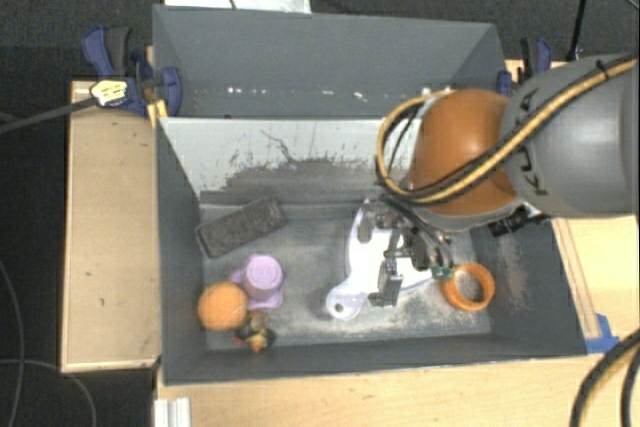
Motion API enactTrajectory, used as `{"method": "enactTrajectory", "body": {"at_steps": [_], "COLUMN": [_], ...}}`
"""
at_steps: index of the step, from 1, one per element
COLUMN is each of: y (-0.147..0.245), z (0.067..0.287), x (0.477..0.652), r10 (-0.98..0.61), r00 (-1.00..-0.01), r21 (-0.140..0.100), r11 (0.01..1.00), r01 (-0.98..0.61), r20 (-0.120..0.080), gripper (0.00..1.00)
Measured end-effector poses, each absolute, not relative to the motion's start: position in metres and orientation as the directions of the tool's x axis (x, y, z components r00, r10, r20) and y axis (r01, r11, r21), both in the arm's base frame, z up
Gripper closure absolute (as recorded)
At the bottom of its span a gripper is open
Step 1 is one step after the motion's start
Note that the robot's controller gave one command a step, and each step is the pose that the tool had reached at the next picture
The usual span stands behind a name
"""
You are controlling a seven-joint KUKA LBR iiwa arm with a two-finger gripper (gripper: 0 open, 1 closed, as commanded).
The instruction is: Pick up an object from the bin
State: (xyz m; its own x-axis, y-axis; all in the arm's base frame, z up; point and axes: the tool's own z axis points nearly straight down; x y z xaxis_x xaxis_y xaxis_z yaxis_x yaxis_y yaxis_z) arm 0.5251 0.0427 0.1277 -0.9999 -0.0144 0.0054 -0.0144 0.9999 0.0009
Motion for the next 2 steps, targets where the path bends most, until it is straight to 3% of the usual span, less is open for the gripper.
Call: {"method": "enactTrajectory", "body": {"at_steps": [1,2], "y": [0.0426,0.0449], "z": [0.1321,0.1221], "x": [0.5269,0.5242], "r10": [-0.013,-0.026], "r00": [-1.000,-1.000], "r21": [0.001,0.000], "r11": [1.000,1.000], "r01": [-0.013,-0.026], "r20": [-0.002,-0.003], "gripper": [0.00,0.00]}}
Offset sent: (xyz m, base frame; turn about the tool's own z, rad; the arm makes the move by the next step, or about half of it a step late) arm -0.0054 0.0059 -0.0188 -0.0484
